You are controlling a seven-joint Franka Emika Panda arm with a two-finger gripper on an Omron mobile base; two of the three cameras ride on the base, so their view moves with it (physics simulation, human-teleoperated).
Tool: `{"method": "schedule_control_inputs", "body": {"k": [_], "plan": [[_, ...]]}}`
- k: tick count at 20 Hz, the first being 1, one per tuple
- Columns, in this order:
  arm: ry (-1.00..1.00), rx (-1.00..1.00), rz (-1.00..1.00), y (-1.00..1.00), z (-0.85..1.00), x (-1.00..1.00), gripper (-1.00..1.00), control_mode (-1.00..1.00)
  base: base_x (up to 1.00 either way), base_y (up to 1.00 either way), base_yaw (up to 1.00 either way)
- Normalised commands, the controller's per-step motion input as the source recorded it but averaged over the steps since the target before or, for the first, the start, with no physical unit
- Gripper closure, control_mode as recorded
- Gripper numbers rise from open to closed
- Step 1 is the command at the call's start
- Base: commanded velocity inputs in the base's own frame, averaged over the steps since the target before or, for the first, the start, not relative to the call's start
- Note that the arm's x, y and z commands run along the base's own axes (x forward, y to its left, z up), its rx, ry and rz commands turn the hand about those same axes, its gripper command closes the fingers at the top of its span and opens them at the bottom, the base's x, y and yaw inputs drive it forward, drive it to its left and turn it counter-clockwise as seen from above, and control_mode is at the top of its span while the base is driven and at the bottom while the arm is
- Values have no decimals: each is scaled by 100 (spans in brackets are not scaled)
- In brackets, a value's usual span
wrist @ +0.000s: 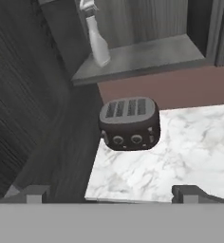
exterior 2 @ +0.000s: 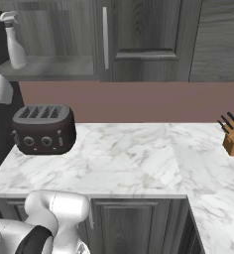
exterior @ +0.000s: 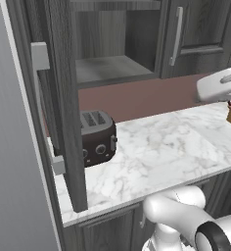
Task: Move the cutting board and knife to the sink. Then move spray from the cabinet to the counter.
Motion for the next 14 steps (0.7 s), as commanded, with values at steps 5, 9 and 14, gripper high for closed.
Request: {"method": "schedule_control_inputs", "body": {"k": [5,9,14], "plan": [[-24,-11,1,6,19,0,-100,-100,0,0,0],[-15,-1,8,19,3,15,-100,-100,0,0,0],[-1,0,1,36,0,42,-100,-100,0,0,0]]}}
